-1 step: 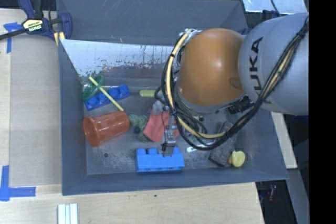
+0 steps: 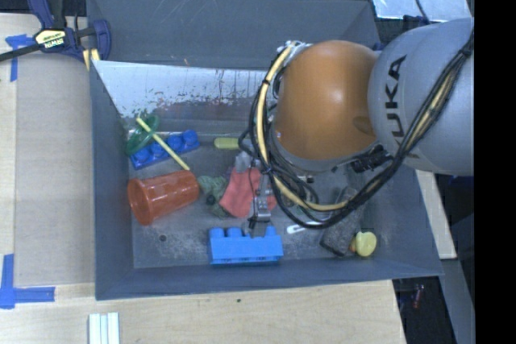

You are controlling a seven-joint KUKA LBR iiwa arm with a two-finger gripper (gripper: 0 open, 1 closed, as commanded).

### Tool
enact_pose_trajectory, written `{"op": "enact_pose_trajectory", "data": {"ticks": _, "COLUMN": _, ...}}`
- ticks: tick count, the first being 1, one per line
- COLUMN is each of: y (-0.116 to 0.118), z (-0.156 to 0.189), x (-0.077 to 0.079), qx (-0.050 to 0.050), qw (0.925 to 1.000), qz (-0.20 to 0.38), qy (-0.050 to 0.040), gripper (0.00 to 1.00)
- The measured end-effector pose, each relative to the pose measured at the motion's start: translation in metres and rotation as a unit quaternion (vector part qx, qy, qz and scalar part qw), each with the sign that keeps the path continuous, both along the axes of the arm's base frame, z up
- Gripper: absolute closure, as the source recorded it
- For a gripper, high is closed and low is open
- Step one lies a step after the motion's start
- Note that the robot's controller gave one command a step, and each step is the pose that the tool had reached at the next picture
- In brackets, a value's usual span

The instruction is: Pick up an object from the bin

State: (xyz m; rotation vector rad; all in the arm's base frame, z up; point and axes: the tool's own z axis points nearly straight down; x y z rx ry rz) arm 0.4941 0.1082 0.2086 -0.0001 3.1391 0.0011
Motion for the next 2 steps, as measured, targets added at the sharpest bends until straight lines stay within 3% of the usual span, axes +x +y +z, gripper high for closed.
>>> {"op": "enact_pose_trajectory", "data": {"ticks": 1, "y": 0.001, "z": -0.056, "x": 0.028, "qx": 0.001, "qw": 1.0000, "qz": 0.002, "qy": -0.0036, "gripper": 0.00}}
{"op": "enact_pose_trajectory", "data": {"ticks": 2, "y": -0.033, "z": -0.085, "x": 0.021, "qx": 0.000, "qw": 0.9952, "qz": 0.098, "qy": -0.0029, "gripper": 0.00}}
